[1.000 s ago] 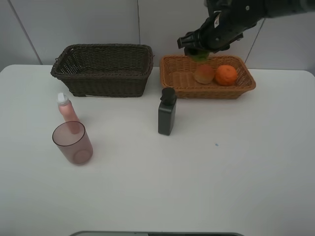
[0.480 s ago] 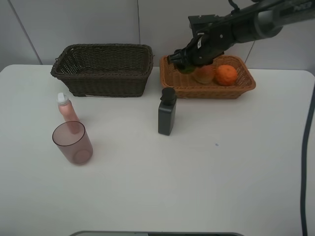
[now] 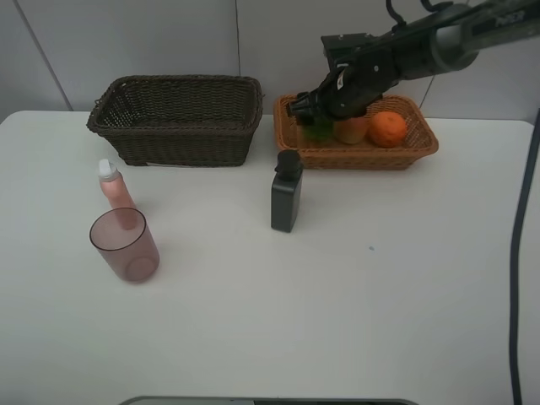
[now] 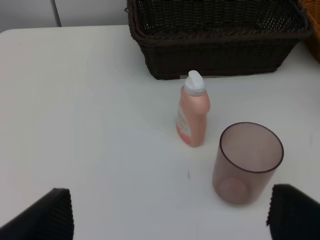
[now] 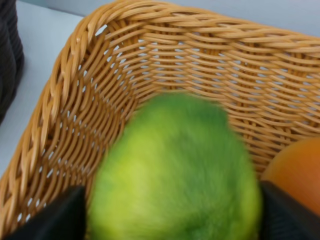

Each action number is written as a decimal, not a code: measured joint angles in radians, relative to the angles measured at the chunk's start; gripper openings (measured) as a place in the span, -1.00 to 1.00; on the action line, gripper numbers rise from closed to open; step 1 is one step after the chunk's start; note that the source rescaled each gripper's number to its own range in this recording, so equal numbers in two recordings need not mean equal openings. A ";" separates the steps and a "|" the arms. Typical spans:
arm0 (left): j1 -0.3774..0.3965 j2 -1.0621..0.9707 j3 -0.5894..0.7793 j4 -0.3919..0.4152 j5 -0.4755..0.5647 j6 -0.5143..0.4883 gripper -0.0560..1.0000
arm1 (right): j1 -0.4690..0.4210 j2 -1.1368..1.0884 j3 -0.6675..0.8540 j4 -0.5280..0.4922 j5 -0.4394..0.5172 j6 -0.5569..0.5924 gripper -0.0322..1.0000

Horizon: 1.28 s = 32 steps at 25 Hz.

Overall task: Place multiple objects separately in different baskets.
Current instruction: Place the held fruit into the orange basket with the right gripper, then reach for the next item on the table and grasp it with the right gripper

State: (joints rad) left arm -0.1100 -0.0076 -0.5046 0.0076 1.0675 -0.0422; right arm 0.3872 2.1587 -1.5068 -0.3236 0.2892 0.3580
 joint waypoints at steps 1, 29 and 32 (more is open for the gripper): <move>0.000 0.000 0.000 0.000 0.000 0.000 0.99 | 0.000 -0.001 0.000 0.000 0.006 0.000 0.48; 0.000 0.000 0.000 0.000 0.000 0.000 0.99 | 0.153 -0.241 -0.001 0.041 0.531 0.000 0.75; 0.000 0.000 0.000 0.000 0.000 0.000 0.99 | 0.190 -0.256 -0.001 0.055 0.603 0.024 0.75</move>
State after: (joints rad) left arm -0.1100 -0.0076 -0.5046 0.0076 1.0675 -0.0422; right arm 0.5767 1.9031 -1.5077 -0.2686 0.8925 0.3822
